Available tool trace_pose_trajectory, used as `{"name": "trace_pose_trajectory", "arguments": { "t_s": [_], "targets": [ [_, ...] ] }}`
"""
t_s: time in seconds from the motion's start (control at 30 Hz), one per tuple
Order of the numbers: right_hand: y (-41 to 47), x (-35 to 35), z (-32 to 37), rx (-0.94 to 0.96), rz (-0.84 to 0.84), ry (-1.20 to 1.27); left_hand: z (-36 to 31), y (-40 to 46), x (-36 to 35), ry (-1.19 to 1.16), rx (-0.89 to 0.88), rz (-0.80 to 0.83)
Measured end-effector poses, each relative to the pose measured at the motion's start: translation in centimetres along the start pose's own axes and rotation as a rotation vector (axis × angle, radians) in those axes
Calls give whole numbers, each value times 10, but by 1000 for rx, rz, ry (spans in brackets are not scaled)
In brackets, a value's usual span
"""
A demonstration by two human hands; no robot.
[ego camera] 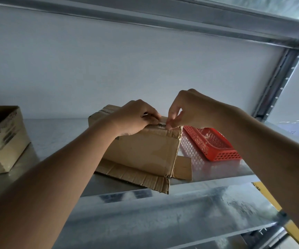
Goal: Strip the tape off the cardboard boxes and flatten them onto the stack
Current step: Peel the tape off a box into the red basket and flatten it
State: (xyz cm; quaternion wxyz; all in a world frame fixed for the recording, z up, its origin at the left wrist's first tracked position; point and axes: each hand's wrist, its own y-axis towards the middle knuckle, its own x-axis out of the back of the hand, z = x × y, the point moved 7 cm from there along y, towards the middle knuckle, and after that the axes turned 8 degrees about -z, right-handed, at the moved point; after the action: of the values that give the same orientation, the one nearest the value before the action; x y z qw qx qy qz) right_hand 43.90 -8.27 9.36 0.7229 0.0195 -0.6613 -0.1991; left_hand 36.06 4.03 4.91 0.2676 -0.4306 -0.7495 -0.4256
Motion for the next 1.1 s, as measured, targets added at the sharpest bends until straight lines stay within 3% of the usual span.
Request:
{"name": "trace_pose_trajectory", "arguments": {
  "t_s": [0.43, 0.63, 1.1],
  "targets": [
    [2, -9, -4, -39, -134, -71, 0, 1, 1, -2, -31, -26],
    [0, -4, -8, -65, -41, -14, 1, 0, 0, 4, -19, -16],
    [6, -7, -2, -72, -86, -33, 4, 2, 0, -2, -33, -14]
  ]
}}
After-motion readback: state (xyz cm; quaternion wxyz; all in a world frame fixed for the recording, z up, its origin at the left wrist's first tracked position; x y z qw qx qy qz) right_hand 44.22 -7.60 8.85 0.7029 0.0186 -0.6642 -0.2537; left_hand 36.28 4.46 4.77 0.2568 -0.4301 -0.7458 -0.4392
